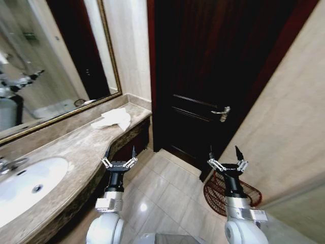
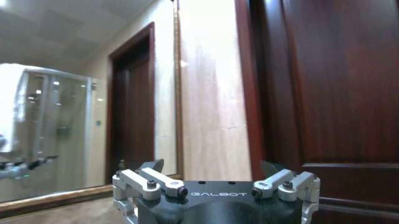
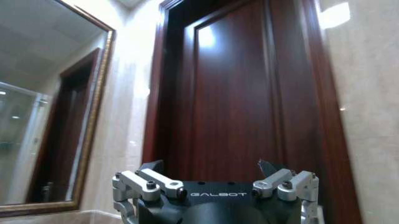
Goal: Discard the used towel into the hamper.
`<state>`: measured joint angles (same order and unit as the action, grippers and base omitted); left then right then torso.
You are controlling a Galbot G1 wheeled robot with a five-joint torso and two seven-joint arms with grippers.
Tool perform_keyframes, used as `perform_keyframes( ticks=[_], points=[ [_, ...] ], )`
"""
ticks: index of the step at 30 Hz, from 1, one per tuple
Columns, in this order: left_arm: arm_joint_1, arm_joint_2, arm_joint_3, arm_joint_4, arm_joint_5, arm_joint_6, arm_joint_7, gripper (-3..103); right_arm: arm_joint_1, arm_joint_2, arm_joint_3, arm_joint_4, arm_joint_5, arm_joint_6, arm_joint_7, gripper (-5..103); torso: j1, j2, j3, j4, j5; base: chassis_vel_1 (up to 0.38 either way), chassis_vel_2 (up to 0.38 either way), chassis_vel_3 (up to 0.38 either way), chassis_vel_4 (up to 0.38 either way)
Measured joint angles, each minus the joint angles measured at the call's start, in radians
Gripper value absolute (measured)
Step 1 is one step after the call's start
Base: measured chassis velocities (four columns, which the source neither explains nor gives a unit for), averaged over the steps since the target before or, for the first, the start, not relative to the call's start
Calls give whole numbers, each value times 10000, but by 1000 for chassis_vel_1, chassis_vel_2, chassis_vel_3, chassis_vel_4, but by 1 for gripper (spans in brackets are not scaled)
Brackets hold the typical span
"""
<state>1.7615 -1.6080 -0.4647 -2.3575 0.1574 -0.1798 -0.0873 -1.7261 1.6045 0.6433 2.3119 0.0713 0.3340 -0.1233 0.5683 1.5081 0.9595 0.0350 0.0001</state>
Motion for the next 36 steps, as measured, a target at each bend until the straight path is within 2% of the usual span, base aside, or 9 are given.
perform_keyframes(
  ticks=[27, 34, 36],
  points=[
    [-94, 0, -89, 187, 29, -104, -18, 100, 35, -40, -12, -200, -40, -24, -45, 100, 0, 0, 0, 0, -1, 18, 14, 13, 11],
    [-186, 0, -271, 374, -109, -348, 164, 100, 186, -69, -31, -424, 39, 468, -94, 100, 0, 0, 0, 1, 0, 0, 0, 0, 0],
    [-211, 0, -322, 406, -143, -230, 270, 100, 189, -77, -30, -438, 47, 494, -200, 100, 0, 0, 0, 1, -1, 0, 0, 0, 0]
  ],
)
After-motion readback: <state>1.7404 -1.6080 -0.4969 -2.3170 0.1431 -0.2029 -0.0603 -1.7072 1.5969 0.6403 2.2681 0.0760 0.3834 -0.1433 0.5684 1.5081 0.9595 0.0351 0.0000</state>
